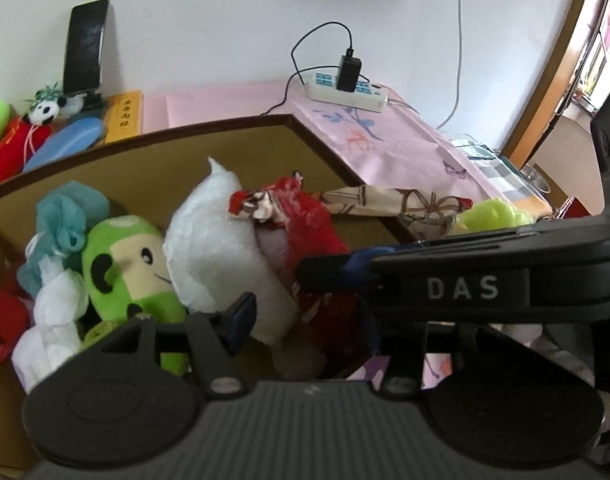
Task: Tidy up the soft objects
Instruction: 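Withdraw the right gripper from the box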
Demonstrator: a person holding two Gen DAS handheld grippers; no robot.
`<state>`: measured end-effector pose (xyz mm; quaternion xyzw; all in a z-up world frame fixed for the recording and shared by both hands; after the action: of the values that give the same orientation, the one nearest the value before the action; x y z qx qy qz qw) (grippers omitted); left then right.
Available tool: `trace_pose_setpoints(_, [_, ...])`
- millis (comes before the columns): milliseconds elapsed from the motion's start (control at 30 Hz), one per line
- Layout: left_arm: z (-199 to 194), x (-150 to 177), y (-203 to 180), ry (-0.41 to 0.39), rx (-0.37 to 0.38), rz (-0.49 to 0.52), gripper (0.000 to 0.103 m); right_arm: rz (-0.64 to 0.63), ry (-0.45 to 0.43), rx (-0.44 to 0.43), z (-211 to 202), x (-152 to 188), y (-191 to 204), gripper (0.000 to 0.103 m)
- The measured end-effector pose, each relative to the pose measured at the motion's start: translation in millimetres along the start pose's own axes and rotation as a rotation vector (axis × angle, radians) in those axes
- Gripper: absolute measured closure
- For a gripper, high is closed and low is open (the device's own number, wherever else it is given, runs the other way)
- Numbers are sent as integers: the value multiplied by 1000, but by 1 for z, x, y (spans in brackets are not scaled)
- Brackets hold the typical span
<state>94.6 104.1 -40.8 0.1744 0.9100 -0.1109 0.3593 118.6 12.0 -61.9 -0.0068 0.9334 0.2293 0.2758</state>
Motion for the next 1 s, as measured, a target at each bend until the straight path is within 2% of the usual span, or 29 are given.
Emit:
trace_pose_setpoints(333, [-15, 4, 2, -17, -54, -11, 50, 29, -25, -12, -11, 2, -1, 90])
trace_pose_setpoints(567, [-24, 5, 0, -26, -97, -19, 49, 37, -54, 17, -15, 1, -10, 89])
trace_pose_setpoints(633, [-27, 6, 0, -28, -111, -17, 49, 49, -55, -4, -19, 2, -10, 89])
trace_pose_setpoints(1000, [-38, 6, -4, -8, -206, -23, 48, 20, -100, -13, -43, 9, -9, 89])
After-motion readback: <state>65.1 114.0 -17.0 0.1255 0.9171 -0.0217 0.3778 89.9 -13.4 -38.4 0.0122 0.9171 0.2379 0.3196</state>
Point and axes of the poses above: each gripper's, at about its wrist camera, not at the fingertips, and z roughly the way its jaws point, y to its left, x to its underside, the point moved 10 cm from there along z, roughly the way its jaws point, and after that the axes turned 9 degrees about z, right-handed, at the moved point
